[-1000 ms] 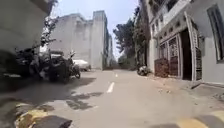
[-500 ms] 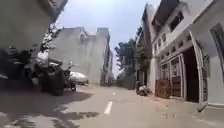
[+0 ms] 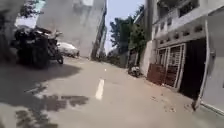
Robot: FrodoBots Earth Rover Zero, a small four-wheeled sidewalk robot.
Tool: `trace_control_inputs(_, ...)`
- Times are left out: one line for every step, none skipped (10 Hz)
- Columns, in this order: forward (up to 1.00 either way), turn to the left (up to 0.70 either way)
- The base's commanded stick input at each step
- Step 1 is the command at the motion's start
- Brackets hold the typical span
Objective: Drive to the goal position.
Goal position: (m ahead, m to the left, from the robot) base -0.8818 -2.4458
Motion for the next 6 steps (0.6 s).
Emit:
trace_control_inputs(1.0, 0.0)
trace_control_inputs(1.0, 0.0)
trace_control_inputs(1.0, 0.0)
trace_control_inputs(1.0, 0.0)
trace_control_inputs(1.0, 0.0)
trace_control_inputs(1.0, 0.0)
